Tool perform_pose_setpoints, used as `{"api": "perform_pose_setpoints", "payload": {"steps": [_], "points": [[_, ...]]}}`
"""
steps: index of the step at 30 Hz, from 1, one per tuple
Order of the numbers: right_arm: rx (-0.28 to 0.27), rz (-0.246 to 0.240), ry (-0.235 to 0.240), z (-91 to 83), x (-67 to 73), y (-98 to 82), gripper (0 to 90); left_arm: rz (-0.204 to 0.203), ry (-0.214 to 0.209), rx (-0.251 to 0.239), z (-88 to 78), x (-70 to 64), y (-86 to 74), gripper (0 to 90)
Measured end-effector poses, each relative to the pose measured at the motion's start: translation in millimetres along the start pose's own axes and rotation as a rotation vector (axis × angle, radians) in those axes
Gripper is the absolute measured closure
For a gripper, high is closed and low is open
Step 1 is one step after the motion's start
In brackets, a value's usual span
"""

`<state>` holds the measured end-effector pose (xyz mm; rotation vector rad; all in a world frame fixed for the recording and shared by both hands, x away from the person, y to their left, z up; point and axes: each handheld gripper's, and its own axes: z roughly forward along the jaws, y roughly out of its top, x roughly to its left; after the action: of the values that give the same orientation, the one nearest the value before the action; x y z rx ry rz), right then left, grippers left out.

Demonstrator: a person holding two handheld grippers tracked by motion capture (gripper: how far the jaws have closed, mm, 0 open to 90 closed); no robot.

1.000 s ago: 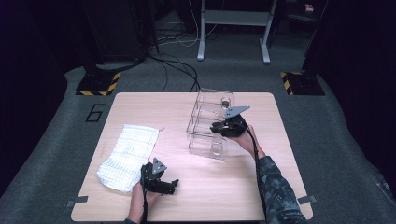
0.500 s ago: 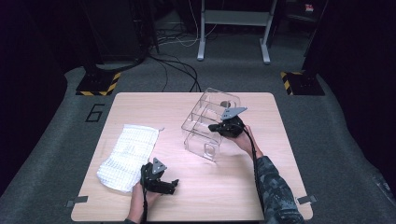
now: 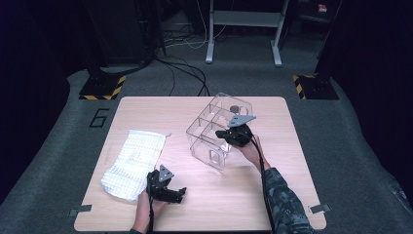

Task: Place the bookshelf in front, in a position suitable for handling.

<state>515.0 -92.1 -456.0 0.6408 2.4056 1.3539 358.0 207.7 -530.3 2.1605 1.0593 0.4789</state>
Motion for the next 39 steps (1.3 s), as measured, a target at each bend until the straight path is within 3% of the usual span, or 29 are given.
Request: {"api": "perform_pose_setpoints", "payload": {"steps": [13,24,31,36,39], "points": [[-0.028,0.053,-0.160,-15.4,25.4,8.8,87.1,0.005,-0.010,0.015,-1.0,0.3,0.3,0.1],[-0.057,0.152,-0.286,-13.3,50.7,12.9,87.0,0.003,-0.005,0.011,-0.8,0.3,0.3,0.2],[-0.045,0.181,-0.333,-3.9,67.0,13.5,86.9,-0.012,-0.001,0.001,0.1,-1.5,-0.4,0.3],[-0.040,0.168,-0.376,2.4,76.8,10.2,86.9,-0.015,-0.020,0.009,-0.7,-1.2,-0.3,0.3],[-0.044,0.168,-0.377,3.2,79.1,9.1,86.6,-0.016,-0.018,0.009,-0.7,-1.3,-0.3,0.3]]}}
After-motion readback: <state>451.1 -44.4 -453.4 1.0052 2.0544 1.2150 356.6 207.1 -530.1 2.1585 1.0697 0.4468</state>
